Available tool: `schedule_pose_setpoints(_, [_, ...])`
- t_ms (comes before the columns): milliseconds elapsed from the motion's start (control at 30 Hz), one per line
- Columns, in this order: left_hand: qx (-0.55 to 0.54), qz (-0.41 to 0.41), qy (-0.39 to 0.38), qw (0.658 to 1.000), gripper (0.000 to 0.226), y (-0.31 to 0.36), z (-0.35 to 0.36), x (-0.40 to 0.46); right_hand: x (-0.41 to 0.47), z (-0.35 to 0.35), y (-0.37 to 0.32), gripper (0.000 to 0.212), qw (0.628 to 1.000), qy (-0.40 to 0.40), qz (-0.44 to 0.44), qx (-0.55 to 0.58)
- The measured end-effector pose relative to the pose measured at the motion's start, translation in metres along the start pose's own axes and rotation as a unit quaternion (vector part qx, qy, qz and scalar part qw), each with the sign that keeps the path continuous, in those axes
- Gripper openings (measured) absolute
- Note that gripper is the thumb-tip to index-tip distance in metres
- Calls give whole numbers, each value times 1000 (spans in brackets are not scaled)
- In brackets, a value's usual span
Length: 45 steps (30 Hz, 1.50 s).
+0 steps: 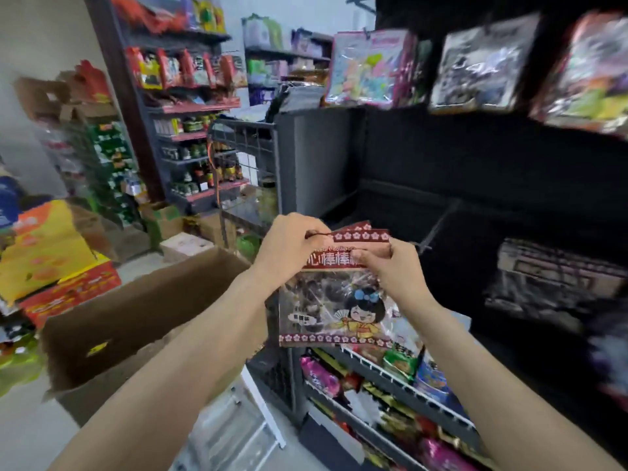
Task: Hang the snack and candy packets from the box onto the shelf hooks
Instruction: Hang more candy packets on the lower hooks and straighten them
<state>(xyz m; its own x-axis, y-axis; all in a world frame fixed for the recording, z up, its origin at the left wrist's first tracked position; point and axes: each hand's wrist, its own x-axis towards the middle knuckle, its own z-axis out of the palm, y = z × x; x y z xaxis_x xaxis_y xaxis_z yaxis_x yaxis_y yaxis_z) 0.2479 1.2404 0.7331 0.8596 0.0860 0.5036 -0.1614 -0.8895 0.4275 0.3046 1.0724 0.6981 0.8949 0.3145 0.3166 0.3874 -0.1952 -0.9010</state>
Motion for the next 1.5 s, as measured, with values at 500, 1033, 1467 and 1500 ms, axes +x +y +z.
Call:
schedule_pose_setpoints(500, [-64,14,-72,995,17,186,169,-36,-110,-217,86,17,982,86,156,67])
schedule_pose_setpoints(1033, [85,-2,-86,993,20,225,170,-19,-97,-246,95,27,935,154,257,191])
schedule_pose_setpoints(1467, [174,12,-49,983,26,202,167,-23,-80,-246,102,22,913,194,295,203])
schedule_pose_setpoints(1500, [176,13,-50,983,25,200,167,-24,-78,-246,102,26,924,199,275,175])
